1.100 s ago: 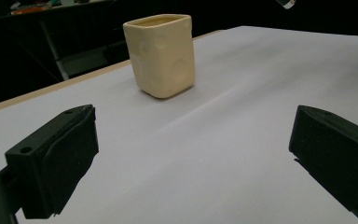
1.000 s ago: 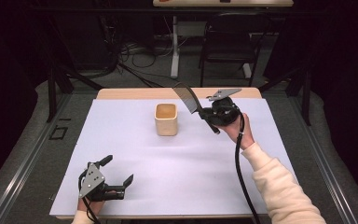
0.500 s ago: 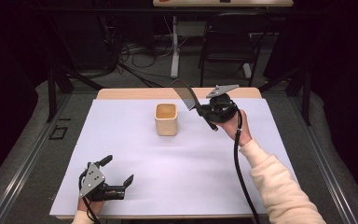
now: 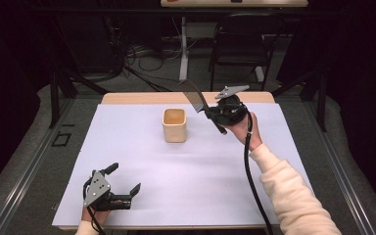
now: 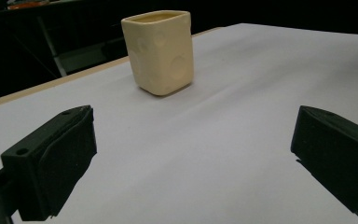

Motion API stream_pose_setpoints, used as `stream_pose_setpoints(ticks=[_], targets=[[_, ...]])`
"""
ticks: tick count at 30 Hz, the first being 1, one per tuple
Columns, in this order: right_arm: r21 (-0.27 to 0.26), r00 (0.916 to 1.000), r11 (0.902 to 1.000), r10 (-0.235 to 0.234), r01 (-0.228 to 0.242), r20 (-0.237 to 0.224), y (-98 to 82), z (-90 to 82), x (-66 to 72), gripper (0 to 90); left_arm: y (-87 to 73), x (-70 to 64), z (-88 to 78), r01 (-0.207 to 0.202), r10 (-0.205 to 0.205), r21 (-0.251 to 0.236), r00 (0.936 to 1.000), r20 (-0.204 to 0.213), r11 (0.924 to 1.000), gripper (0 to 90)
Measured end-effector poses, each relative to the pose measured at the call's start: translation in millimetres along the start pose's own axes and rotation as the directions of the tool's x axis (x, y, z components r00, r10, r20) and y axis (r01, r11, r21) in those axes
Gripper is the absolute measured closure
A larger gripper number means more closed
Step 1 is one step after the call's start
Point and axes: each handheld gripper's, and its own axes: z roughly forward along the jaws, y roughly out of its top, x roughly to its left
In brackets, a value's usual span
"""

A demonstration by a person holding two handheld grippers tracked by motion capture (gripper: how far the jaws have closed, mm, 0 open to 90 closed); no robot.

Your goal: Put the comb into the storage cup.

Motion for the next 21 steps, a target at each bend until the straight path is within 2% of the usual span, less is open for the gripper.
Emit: stream_pose_setpoints(ticks=[12,21], targets=[[-0.026,1.0000,0.9997,-0.003,0.004,0.008,8.9,2.2,0.5,72.1,0.2,-0.4,0.2,-0.002,0.002,-0.002,1.0000,0.006,1.0000,0.0],[-0.037,1.0000,0.9993,-0.003,0.003,0.005,11.5,6.0,3.5,72.1,0.3,0.1,-0.4,-0.001,0.001,-0.005,1.0000,-0.009,1.0000,0.0]])
